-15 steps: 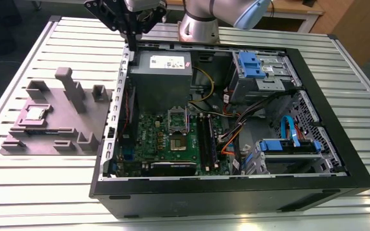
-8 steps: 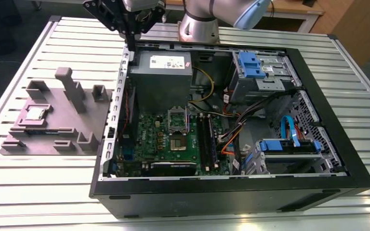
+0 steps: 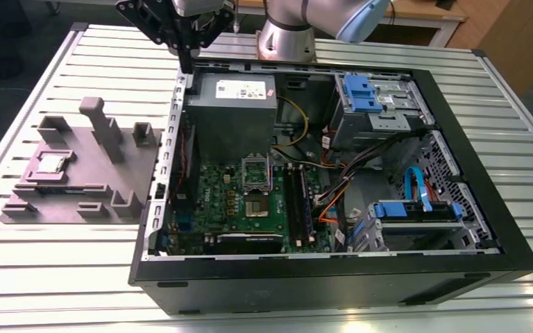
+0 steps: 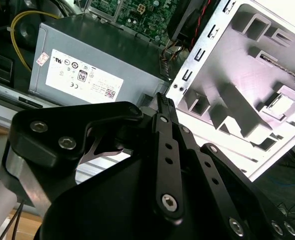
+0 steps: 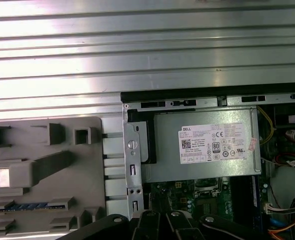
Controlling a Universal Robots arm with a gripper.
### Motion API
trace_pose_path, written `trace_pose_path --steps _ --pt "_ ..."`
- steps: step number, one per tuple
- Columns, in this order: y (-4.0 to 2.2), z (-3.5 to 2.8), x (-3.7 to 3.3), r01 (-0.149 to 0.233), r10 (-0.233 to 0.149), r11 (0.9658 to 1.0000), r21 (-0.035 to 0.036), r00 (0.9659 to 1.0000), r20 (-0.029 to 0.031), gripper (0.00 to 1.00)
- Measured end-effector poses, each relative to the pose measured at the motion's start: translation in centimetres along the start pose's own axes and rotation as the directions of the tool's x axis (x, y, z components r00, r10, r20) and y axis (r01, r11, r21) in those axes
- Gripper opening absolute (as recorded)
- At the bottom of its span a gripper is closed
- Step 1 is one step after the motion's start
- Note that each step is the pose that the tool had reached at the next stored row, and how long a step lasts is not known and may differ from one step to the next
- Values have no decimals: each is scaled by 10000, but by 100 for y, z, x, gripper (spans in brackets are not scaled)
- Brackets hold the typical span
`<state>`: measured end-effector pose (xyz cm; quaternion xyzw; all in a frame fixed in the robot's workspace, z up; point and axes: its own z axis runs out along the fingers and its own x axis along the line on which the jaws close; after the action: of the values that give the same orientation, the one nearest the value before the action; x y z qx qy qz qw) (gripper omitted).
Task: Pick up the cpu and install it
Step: 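Reach for the cpu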
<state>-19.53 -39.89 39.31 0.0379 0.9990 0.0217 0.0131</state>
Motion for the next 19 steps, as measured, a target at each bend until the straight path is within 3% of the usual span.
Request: trace_pose_path --steps 4,14,19 --pt "-4 -1 50 0 0 10000 0 10000 1 10" --pt "-6 -2 78 0 0 10000 0 10000 0 10" --pt "-10 -2 129 -1 1 10000 0 10000 0 10"
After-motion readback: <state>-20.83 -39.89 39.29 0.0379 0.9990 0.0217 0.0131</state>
